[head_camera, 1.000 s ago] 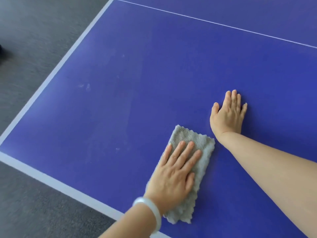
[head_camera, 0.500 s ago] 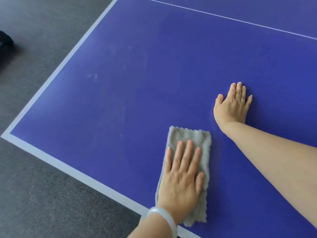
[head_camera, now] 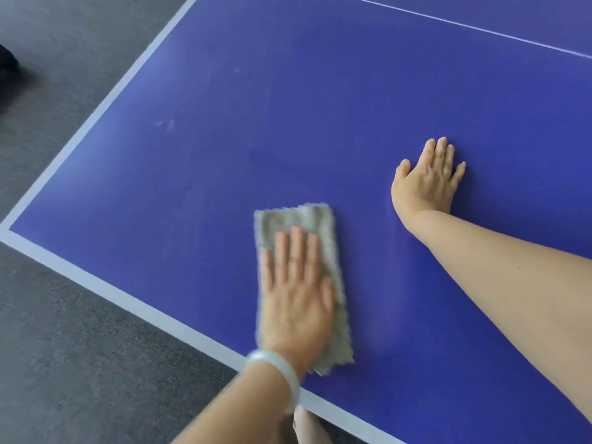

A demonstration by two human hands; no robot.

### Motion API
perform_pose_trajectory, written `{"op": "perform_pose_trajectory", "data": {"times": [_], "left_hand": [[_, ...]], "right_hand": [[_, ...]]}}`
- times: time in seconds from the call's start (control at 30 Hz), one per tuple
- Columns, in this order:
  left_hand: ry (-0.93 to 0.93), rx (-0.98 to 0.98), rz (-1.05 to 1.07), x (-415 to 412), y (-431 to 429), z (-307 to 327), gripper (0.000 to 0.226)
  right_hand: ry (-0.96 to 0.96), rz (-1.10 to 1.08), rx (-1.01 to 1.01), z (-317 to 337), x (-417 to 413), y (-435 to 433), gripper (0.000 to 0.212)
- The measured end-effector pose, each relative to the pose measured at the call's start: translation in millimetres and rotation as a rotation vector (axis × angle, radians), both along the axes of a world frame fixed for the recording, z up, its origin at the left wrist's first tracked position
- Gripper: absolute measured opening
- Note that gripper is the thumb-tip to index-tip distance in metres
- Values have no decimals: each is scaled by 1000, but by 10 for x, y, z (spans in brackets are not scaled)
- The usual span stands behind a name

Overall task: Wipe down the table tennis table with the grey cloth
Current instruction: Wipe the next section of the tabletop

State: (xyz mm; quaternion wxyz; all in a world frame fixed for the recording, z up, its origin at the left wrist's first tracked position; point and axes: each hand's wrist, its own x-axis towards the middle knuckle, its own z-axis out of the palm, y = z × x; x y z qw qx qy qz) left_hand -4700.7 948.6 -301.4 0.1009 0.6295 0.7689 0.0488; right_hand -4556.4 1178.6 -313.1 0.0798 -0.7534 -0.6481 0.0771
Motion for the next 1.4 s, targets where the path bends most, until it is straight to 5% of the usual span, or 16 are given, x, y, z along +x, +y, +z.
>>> {"op": "perform_pose_trajectory", "data": {"times": [0.13,0.3,0.5,0.7,0.93,1.07,1.17,1.27,1.4], "left_hand": [[-44,-2,-359,661,-234,51,65],[6,-26,-708,-74,-200,46,63],[39,-30,-357,-1477,41,59,59],[20,-16,238,-866,179,12,65],[-82,11,-351,-181,5,10,62],[-69,-8,-595,-459,147,36,60],[-125,-13,-681,-767,257,117,59],[-136,62,-536,-1436,221,192,51],[-45,127,-57,-2693,53,165,44]], "right_hand": [[14,8,8,-7,3,-9,62],[9,12,5,-19,10,-2,62],[-1,11,12,-41,-5,0,62],[-17,1,11,-31,-12,-3,62],[135,0,-62,237,-81,-116,58],[462,136,157,471,-562,-949,46],[657,123,80,386,-1100,-1756,42],[315,147,44,205,-1393,-2011,54],[72,162,25,121,-1442,-1962,65]]}}
